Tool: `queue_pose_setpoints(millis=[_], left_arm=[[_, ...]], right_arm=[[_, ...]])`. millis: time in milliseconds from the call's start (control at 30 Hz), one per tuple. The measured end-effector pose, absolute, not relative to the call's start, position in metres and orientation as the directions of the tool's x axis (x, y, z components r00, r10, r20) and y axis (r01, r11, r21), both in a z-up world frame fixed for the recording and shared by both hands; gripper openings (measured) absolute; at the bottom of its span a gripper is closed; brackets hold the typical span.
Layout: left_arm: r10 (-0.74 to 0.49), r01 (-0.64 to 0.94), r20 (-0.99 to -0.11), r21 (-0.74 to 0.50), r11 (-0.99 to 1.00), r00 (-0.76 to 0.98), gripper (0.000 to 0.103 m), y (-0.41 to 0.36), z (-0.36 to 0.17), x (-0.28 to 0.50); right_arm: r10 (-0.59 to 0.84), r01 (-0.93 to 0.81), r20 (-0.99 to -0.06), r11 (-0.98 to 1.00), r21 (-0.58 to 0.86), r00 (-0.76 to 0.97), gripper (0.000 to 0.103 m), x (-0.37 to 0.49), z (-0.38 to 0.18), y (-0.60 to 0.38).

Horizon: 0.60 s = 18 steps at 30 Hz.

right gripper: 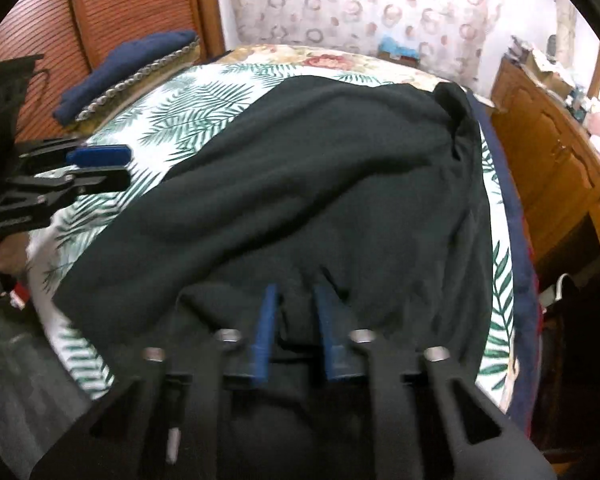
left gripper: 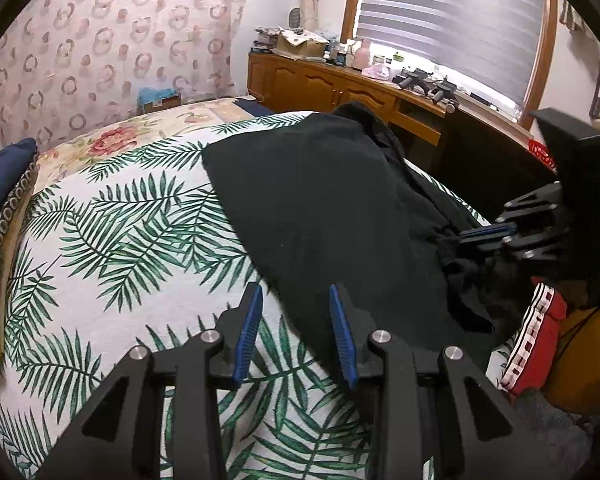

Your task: Fold small clothes

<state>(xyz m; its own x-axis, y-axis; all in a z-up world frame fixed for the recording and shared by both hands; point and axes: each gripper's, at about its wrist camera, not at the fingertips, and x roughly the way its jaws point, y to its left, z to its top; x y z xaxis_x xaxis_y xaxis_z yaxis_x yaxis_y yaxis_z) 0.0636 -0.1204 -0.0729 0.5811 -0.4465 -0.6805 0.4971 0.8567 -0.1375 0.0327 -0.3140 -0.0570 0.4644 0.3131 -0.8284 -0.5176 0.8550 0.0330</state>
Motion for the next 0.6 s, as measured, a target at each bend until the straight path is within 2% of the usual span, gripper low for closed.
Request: queue_pose_setpoints(millis=[167,433,533,567,600], left_arm=[[-0.460,0.519,-0.686,-0.138,0.843,0.564,0.033,-0.130,-0.069,0.062],[-0.458,0.549,-0.712,-0.122,0.827,0.532,0.035,-0.142,-0.073,0.057],[-0.450,0.542,-0.725,-0.126,0.831,0.521,0.035,-0.143,-0.078,0.058],[-0.447,0.540,-0.728,-0.125,0.832,0.520,0.035,-0.143,-0.079,0.058],[-0.444,0.537,-0.730,-0.125,0.834,0.520,0.035,-0.143,-0.080,0.058]], right_arm=[[0.328,-0.550,-0.825,0.835,0.026,0.460,0.002,0.012,-0.035,-0.338],[0.227,-0.488,-0.865,0.872,-0.024,0.448,0.002,-0.002,-0.028,-0.387],[0.231,-0.487,-0.867,0.873,-0.015,0.441,0.003,-0.004,-0.027,-0.389],[0.221,-0.485,-0.863,0.874,-0.032,0.455,0.007,-0.005,-0.024,-0.389],[0.221,-0.483,-0.859,0.875,-0.034,0.462,0.016,-0.006,-0.021,-0.391]])
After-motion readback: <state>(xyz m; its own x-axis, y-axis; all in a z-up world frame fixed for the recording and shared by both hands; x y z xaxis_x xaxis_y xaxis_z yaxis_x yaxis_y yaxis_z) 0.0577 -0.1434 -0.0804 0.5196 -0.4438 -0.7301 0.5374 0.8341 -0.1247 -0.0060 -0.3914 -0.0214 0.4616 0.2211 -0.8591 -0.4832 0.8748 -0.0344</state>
